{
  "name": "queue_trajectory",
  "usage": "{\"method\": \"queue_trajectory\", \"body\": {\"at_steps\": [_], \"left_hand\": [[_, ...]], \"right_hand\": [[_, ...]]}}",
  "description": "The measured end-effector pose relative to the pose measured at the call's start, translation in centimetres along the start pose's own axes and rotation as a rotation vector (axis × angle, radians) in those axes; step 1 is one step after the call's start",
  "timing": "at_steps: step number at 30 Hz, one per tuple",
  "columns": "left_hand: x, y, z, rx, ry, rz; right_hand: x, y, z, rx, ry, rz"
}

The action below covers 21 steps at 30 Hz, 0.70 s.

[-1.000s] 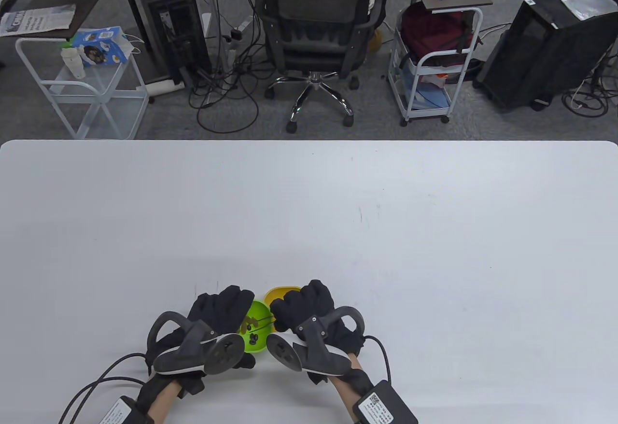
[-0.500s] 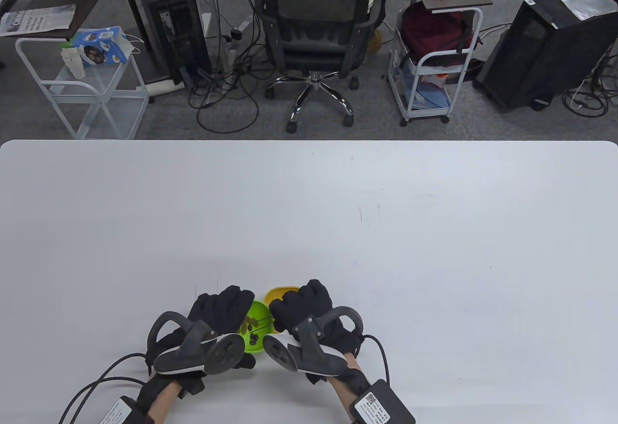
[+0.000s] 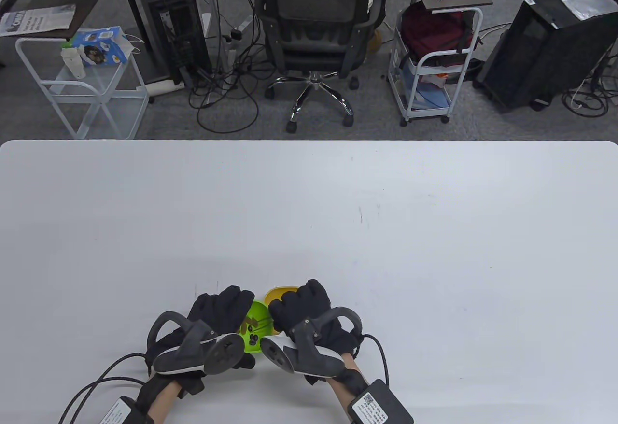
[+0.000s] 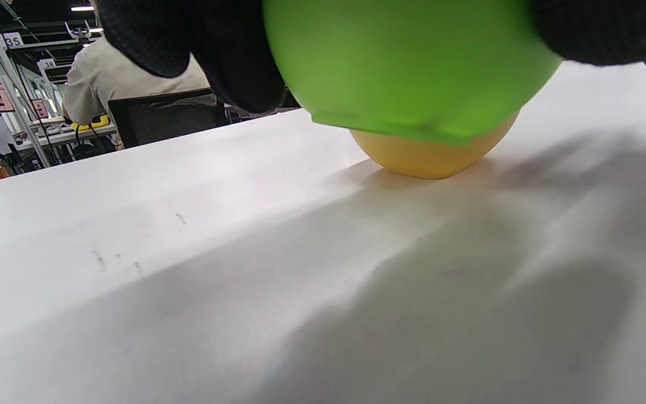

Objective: Pick coffee beans with tweezers into small dish

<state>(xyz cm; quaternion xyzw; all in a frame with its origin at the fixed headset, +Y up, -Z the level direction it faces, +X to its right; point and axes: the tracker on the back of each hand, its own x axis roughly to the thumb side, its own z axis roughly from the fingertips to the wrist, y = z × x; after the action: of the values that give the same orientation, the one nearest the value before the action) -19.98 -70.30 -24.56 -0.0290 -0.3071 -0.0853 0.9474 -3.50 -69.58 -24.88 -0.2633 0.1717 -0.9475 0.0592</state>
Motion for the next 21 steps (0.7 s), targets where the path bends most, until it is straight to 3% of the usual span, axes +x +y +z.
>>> {"method": "queue_trajectory", "body": {"at_steps": [21], "left_hand": [[-0.01, -0.02, 0.02, 0.002, 0.001, 0.000]], "right_hand": [[-0.79, -0.63, -0.01, -0.003, 0.039, -0.030]]}}
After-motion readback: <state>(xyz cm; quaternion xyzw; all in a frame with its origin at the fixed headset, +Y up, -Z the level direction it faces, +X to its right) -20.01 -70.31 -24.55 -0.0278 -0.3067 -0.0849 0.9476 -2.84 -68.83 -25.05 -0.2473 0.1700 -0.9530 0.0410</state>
